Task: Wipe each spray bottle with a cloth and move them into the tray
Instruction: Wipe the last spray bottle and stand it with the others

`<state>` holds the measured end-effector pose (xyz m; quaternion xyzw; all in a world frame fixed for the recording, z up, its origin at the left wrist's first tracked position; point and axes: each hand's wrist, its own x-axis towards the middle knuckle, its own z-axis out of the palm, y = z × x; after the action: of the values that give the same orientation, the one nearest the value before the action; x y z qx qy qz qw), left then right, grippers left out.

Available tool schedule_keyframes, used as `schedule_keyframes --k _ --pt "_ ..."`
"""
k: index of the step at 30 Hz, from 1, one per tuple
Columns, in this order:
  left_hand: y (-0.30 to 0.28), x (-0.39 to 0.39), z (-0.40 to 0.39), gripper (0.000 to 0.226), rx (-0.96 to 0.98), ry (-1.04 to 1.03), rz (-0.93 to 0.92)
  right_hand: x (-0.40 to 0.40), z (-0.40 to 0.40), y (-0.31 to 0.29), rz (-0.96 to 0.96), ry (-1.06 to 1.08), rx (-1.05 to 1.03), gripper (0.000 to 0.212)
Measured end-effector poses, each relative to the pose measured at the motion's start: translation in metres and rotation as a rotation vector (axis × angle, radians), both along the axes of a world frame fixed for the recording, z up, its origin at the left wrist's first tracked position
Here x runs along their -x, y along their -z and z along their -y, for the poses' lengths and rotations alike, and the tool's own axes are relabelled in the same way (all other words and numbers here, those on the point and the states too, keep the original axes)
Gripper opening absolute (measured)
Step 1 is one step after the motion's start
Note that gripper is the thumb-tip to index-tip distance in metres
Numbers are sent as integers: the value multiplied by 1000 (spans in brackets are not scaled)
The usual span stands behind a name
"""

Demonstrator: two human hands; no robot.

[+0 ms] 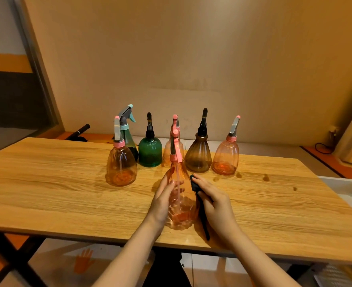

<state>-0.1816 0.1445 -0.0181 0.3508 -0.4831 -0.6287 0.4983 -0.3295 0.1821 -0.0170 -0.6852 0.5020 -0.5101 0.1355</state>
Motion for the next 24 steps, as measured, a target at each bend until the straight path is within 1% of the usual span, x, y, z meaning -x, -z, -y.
schedule_keyframes --k 1,4,5,8,14,17,18,20,22,24 --pt "-1 -2 0 39 -9 13 -14 0 0 0 26 -3 -13 56" --pt "1 -6 1 58 -41 28 -26 -1 1 -1 66 -3 -28 53" --pt "0 -6 1 58 -37 39 -14 -1 1 -1 81 -4 -32 52" --pt "-3 -2 0 45 -45 65 12 -3 1 -2 107 -3 -26 53" --pt "-4 -3 1 46 -65 80 17 6 1 -3 170 39 -3 60" --pt "-6 -6 3 53 -81 92 38 16 1 -8 170 98 43 61" --pt "-7 -7 4 55 -72 98 60 20 1 -12 148 121 81 60" --pt "-12 -6 6 58 -58 102 107 27 3 -26 63 163 207 51" --pt "-19 -4 6 62 -12 65 200 32 6 -44 -104 201 358 44" --pt "-25 0 6 74 66 17 335 32 13 -65 -283 218 449 41"
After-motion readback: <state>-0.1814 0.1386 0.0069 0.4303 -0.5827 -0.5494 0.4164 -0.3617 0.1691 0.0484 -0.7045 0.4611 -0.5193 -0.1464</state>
